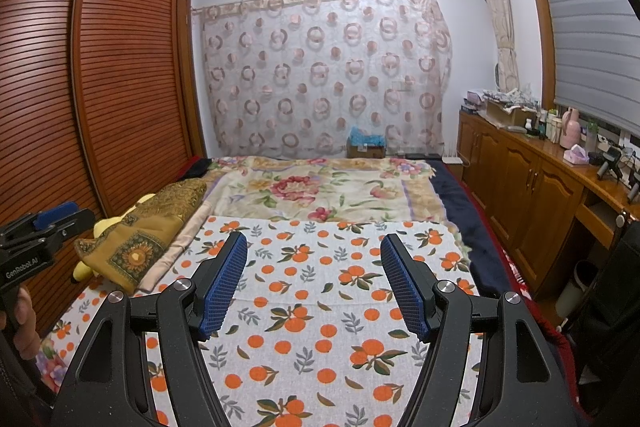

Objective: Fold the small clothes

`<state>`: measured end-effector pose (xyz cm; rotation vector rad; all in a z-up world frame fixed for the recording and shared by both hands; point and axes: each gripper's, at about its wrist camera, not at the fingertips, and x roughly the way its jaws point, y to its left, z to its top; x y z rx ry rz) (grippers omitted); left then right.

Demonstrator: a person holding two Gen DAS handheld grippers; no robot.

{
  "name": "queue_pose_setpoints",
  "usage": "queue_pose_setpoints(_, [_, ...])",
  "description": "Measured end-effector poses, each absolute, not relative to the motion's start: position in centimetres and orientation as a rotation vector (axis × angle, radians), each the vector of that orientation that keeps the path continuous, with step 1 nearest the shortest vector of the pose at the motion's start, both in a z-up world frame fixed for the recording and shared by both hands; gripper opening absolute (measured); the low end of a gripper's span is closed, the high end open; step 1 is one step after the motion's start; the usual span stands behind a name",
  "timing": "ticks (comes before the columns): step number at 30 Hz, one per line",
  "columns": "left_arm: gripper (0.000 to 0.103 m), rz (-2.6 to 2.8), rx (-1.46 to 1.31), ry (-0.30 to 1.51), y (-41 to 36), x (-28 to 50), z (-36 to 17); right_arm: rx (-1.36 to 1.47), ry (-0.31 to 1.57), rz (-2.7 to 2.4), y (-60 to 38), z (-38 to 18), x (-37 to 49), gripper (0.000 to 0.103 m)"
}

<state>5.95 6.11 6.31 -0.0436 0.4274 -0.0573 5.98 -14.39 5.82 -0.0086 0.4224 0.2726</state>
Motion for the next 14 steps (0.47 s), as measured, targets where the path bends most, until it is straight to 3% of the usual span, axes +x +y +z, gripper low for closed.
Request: queue_pose_setpoints(14, [0.051,-0.057,-0.043,0.426,6.07,5.87,6.40,-0.008,0.422,0.273,-14.38,5.69,5.95,0.071])
